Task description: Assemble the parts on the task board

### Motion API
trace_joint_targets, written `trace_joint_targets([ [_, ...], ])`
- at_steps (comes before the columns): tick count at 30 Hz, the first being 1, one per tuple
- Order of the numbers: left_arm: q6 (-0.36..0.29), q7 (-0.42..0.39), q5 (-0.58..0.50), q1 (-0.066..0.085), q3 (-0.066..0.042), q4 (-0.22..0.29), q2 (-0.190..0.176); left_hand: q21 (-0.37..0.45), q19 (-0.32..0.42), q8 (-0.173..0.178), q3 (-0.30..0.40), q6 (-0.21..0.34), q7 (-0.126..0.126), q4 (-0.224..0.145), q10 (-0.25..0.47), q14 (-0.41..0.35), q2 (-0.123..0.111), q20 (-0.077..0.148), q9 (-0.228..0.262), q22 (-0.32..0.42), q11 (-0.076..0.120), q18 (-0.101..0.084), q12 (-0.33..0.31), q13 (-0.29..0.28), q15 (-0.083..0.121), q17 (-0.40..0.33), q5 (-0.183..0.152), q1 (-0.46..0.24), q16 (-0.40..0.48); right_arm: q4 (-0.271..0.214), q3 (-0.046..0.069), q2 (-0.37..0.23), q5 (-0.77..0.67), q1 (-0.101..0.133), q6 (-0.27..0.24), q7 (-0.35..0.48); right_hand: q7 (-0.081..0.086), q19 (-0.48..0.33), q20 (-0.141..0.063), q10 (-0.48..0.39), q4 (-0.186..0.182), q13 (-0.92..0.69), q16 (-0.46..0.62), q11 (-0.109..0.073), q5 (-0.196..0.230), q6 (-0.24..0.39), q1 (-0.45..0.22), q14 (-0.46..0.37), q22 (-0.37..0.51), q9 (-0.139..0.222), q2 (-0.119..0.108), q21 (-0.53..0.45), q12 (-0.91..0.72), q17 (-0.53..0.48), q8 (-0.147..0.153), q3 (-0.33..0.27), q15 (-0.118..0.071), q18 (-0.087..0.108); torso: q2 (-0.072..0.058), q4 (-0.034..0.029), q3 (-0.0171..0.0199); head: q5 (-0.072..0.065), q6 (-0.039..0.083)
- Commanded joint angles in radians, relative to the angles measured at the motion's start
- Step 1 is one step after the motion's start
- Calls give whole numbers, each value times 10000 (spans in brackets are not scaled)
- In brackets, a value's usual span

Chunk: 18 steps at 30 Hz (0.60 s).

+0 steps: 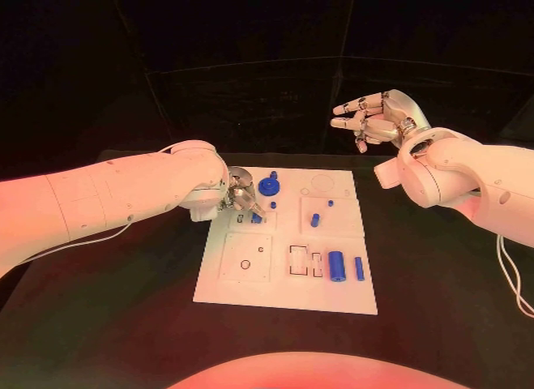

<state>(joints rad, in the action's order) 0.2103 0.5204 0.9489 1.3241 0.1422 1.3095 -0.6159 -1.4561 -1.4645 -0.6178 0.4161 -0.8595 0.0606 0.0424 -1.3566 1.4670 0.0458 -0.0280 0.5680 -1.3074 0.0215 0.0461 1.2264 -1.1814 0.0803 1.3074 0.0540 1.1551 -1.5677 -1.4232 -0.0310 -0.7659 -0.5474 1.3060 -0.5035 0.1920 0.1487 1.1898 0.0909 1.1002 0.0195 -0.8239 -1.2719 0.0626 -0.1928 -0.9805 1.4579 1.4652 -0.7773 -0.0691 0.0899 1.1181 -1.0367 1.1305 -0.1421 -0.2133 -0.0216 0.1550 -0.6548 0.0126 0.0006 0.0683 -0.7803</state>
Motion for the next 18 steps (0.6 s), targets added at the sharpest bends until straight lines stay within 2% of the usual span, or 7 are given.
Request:
trace_joint_targets([
  [1, -1030, -80, -445, 9, -10, 193, -134, 67, -303, -79, 1583, -30, -32, -1190, -52, 1038, -137, -17, 81, -628, -24, -26, -78, 54, -16, 2634, -21, -261, -31, 16, 6, -1, -29, 22, 79, 40, 4, -68, 3, -93, 54, 18, 26, -17, -64, 80, 59, -18, 34, 10, 12, 33, 37, -21, -18, 14, 62, -68, -3, 3, -4, 30, 9],
  [4, -1426, -120, -543, 1, -9, 434, -352, 69, -307, -133, 1801, -41, -56, -1198, -75, 1038, -236, -12, 141, -633, -20, -27, -74, 51, -4, 2634, -20, -350, -31, 36, 6, -6, -29, 22, 86, 24, 9, -83, 6, -99, 55, 22, 29, -12, -72, 90, 40, -24, 43, 12, 16, 28, 36, -23, -15, 12, 66, -66, 7, 19, 7, 55, -1],
  [11, -2045, -194, -719, -126, -2, 687, -570, 68, -312, -169, 1967, -45, -64, -1210, -91, 1038, -295, -3, 182, -640, -9, -28, -77, 55, 5, 2634, -15, -397, -31, 57, 5, -25, -30, 21, 60, -25, 17, -96, 14, -99, 51, 21, 21, -1, -96, 108, -19, -30, 23, 13, 19, 42, 23, -11, -13, 4, 76, -69, 10, -41, 11, 73, -17],
  [15, -2232, -171, -115, -237, 0, 781, -636, 79, -308, -181, 2040, -40, -67, -1222, -93, 1038, -327, 1, 200, -625, -6, -24, -88, 66, 9, 2634, -15, -411, -31, 54, 5, -25, -46, 21, 55, -34, 17, -96, 14, -99, 51, 21, 21, -1, -96, 108, -19, -30, 23, 13, 19, 42, 23, -11, -13, 4, 76, -69, 4, -46, 8, 82, -37],
  [18, -2289, -144, 311, -293, 1, 808, -659, 84, -306, -185, 2063, -39, -67, -1226, -91, 1038, -341, 2, 206, -618, -4, -23, -95, 73, 11, 2634, -16, -416, -31, 57, 5, -20, -57, 20, 53, -38, 19, -105, 17, -94, 51, 14, 25, 0, -110, 115, -42, -34, 24, 13, 20, 42, 12, -16, -13, 1, 80, -68, 1, -26, 4, 104, -40],
])
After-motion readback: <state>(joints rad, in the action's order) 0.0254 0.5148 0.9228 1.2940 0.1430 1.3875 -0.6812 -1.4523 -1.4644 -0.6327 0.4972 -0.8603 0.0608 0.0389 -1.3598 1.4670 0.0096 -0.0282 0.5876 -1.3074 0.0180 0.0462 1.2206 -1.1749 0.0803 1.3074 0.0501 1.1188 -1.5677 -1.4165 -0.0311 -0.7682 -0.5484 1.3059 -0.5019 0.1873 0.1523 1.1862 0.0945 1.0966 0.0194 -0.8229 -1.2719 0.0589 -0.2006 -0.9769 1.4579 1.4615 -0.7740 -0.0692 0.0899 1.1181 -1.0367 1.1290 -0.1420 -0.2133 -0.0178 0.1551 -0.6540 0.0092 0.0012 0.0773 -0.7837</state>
